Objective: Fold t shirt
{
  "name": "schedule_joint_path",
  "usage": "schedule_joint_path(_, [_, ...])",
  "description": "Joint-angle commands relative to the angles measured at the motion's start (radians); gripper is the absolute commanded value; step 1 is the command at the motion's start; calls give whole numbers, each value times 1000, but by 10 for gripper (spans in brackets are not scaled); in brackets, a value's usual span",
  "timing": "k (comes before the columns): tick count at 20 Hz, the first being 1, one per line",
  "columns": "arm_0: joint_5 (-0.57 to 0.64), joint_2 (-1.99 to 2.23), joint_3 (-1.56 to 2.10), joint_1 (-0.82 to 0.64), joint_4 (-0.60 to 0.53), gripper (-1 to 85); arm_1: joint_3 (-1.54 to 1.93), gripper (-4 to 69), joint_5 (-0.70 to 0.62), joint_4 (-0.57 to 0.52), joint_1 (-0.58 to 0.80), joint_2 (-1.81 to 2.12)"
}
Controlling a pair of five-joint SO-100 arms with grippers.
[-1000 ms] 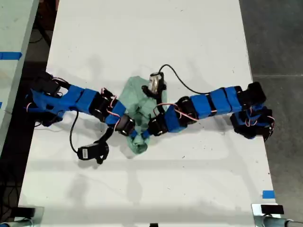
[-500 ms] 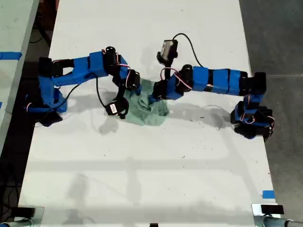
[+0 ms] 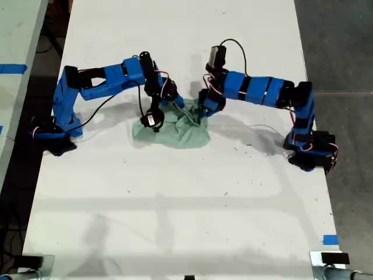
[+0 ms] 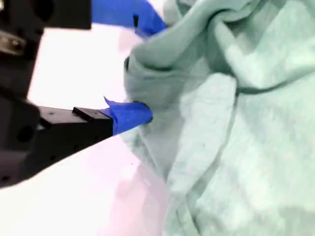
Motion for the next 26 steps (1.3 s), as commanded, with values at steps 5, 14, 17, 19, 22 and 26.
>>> schedule_joint_path(5, [0,192,-61,-26,61,316,-72,261,15,89,14,103])
schedule_joint_path(14, [-109,939,49,64,152,-1,301,-18,23,261,-66,870])
schedule_joint_path(17, [-239,1304,382,201,124,-1,681,-18,95,230,-179,1262])
schedule_joint_path(19, [-313,1525,626,209,120,-1,911,-18,147,210,-256,1568])
schedule_joint_path(22, [-454,1816,1094,270,-9,-1,1226,-18,212,192,-342,1919])
schedule_joint_path(26, [-603,2281,1664,396,-176,-1,1595,-17,291,239,-433,2322])
